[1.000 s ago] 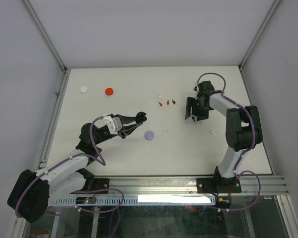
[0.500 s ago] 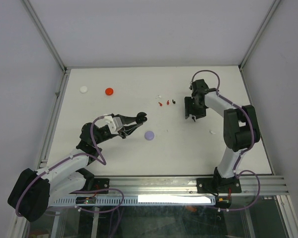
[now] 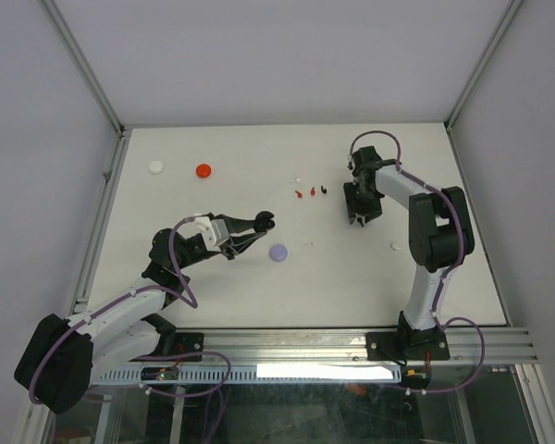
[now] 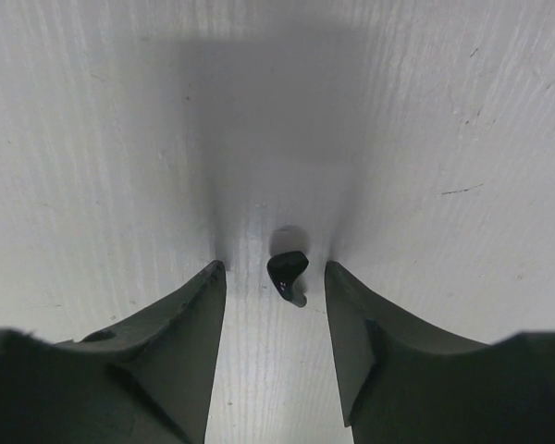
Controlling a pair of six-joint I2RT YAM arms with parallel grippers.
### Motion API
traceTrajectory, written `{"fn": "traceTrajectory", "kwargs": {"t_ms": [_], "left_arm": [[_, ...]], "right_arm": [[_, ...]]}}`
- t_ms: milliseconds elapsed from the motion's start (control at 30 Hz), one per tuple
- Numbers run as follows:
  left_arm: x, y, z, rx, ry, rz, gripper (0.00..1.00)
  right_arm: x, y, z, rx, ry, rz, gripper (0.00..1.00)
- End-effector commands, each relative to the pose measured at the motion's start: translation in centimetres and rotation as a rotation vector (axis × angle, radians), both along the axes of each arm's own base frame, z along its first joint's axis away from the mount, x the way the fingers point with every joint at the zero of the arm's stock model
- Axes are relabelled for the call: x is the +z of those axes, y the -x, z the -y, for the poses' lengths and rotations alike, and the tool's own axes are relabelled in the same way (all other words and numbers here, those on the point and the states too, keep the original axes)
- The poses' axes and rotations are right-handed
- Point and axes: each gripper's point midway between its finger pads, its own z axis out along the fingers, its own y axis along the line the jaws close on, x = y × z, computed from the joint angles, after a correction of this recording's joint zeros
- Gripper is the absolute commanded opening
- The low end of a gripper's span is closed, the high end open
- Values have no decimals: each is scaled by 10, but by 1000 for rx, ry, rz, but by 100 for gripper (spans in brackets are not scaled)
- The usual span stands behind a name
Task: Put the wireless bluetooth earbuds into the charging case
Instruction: Pick up the earbud from the center of the board.
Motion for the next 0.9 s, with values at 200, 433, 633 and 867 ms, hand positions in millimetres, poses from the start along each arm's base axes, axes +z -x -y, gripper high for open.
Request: {"fn": "traceTrajectory", "kwargs": {"t_ms": [200, 433, 633, 867], "left_arm": [[22, 3, 2, -30, 27, 68, 0], [22, 3, 3, -34, 27, 69, 0], [22, 3, 3, -37, 25, 67, 0], [21, 3, 4, -40, 22, 63, 0]], "right_arm": [[-3, -5, 6, 24, 18, -30, 48], [-12, -5, 11, 20, 37, -48, 41], [-16, -5, 11, 20, 44, -52, 35], [-22, -1, 4, 28, 40, -61, 25]]}}
